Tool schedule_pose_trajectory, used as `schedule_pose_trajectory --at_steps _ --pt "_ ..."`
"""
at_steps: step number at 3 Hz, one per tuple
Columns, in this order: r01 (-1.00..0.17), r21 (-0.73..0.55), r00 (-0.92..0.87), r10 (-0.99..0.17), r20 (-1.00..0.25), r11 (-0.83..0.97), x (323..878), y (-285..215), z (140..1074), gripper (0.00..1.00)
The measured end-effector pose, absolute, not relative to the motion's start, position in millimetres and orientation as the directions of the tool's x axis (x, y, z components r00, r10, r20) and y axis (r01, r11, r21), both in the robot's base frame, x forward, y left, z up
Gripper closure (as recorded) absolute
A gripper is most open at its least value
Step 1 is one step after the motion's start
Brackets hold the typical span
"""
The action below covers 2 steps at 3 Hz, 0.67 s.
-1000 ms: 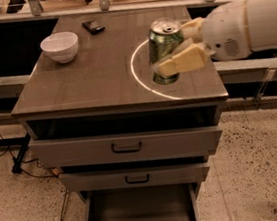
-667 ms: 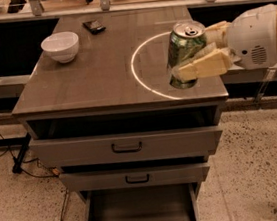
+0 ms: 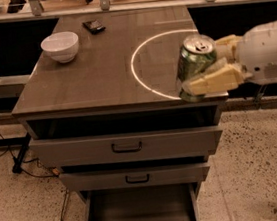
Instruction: Place green can into bottom drawer
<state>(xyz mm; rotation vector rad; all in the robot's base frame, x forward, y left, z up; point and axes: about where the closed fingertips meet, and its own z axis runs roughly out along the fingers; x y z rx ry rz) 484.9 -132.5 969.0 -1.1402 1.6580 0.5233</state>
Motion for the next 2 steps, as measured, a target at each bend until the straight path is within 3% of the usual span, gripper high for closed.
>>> schedule_pose_trajectory --at_steps 2 --pt "-0.91 -0.193 -0.035 -0.53 -0.847 0.368 441.8 -159.9 852.8 1.0"
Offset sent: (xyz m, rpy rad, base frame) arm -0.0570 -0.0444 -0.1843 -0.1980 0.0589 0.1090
